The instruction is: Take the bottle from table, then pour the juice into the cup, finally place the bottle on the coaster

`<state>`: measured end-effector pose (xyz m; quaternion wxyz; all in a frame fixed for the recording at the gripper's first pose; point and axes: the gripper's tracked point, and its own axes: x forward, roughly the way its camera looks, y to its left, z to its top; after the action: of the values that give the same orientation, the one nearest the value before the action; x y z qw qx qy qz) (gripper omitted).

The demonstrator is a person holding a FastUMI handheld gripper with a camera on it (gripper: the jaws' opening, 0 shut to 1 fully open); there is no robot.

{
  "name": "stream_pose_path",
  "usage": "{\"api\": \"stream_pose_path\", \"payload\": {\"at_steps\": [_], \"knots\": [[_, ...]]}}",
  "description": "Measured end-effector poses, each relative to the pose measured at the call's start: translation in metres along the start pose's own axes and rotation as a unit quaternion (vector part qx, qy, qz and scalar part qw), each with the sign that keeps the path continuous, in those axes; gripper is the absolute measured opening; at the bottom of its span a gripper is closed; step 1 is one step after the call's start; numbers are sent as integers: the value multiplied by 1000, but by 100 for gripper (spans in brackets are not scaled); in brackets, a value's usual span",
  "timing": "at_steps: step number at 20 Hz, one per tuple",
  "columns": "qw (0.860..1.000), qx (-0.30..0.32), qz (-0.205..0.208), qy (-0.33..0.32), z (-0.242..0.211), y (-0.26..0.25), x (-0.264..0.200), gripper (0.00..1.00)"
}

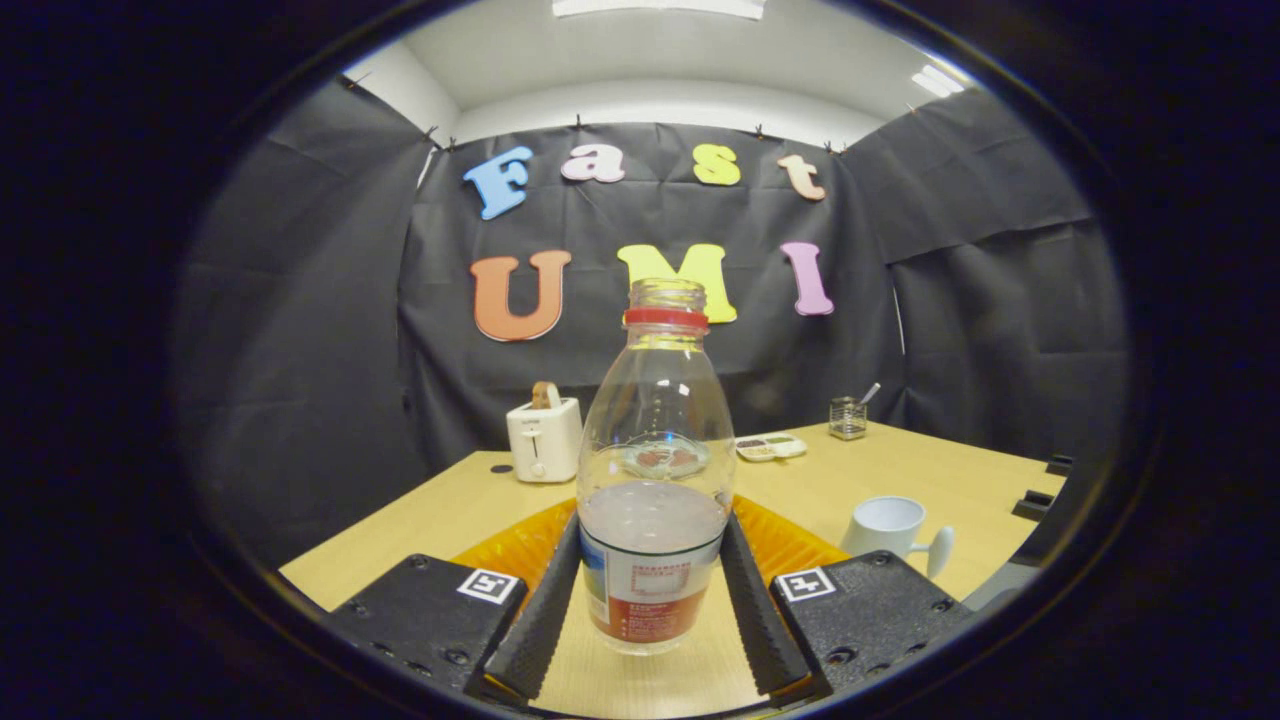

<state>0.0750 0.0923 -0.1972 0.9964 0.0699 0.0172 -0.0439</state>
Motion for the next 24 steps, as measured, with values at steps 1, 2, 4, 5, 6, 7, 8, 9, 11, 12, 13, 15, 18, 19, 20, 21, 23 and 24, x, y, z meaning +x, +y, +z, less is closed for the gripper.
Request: {"api": "stream_pose_path", "payload": {"at_steps": [1,2,4,5,6,7,8,9,11,12,13,15,18,19,20,21,23,24], "knots": [[1000,7,2,0,4,1,-3,79],[1000,16,2,1,8,0,-5,79],[999,38,3,1,15,1,-7,79],[999,51,2,6,16,1,-8,79],[998,64,1,12,16,0,-8,79],[997,79,3,14,17,1,-8,79],[995,94,6,16,19,3,-9,79],[994,106,9,16,22,3,-9,79],[992,127,11,22,23,0,-6,79],[990,140,14,24,23,0,-5,79],[987,156,17,25,24,1,-3,79],[982,185,21,29,25,0,0,78],[971,234,23,36,23,-4,6,78],[967,250,24,42,19,-5,8,78],[962,266,27,48,14,-7,11,78],[957,283,29,54,11,-7,14,78],[946,317,34,62,7,-7,16,78],[940,333,36,65,5,-8,18,78]]}}
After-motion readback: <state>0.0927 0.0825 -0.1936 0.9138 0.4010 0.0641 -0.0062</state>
